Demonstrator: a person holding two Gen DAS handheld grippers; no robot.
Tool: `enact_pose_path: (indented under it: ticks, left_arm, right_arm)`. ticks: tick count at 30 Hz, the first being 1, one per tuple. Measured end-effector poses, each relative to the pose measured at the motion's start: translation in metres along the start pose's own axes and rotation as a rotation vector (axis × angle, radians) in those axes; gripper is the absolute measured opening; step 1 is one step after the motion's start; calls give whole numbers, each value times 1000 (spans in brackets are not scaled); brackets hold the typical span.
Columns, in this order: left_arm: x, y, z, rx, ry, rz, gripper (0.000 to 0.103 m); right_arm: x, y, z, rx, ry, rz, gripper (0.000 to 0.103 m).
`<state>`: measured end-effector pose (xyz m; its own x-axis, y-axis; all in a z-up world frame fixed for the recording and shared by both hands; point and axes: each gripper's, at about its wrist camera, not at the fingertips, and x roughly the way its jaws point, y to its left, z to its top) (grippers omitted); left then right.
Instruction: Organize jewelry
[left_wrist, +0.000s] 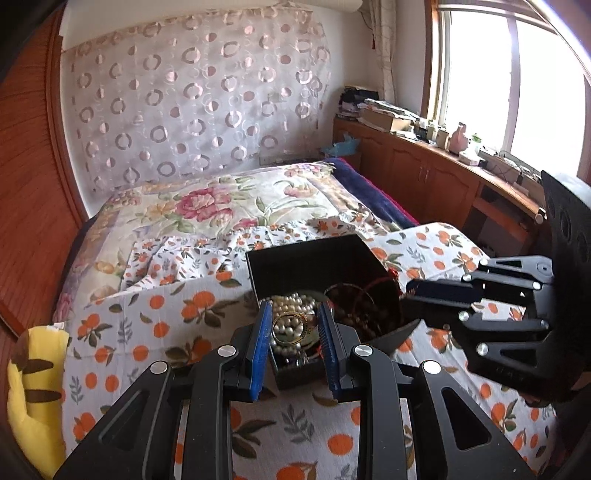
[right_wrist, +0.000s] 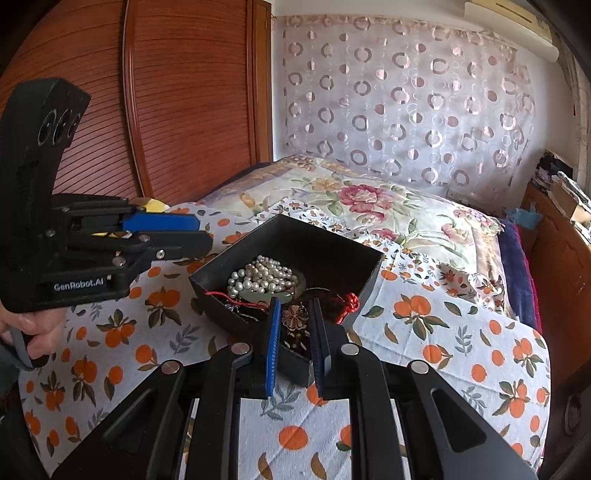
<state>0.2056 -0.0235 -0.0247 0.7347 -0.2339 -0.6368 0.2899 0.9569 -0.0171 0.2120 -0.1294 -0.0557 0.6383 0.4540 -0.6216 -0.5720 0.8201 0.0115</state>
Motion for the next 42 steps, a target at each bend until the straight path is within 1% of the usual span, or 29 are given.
enact_pose_path:
  ticks: [6,9,15,23,28,32,33,35,39,40,42]
  left_arm:
    - [12,0,8,11,9,2,24]
    - [19,-1,10,14,16,0,24]
    - [36,-4,18,14,30,-14,24]
    - [62,-13,35,29,45,-18,24]
    - [72,-18,39,34,51,-14,24]
    - [71,-21,40,39,47,-6,25]
    - [70,-21,40,38,46,-3,26]
    - [67,-21,39,33,37,-1,43]
    - [54,-21,35,23,20,11,54]
    - [49,-20,33,17,15,19,61]
    - [40,-19,27,8,9,26,68]
  right_arm:
    - [3,-4,1,23,-9,3,18]
    - [3,-6,-1,32,-13,-3,30]
    - [-4,-12,-1,47,-25,-13,30]
    - [-15,-22,-9,71,-21,-59,31]
    - [-21,-30,-17,89,-12,-83,31]
    - [-26,-32,-22,101,-10,-99,31]
    - [-27,-33,-24,104,-9,-103,31]
    - [-28,-32,-27,108,-8,-108,31]
    - [-33,-29,-33,117,-9,-117,31]
    - [-35,-27,-35,120,-11,-119,31]
    - [-38,-25,-39,124,-14,-122,31]
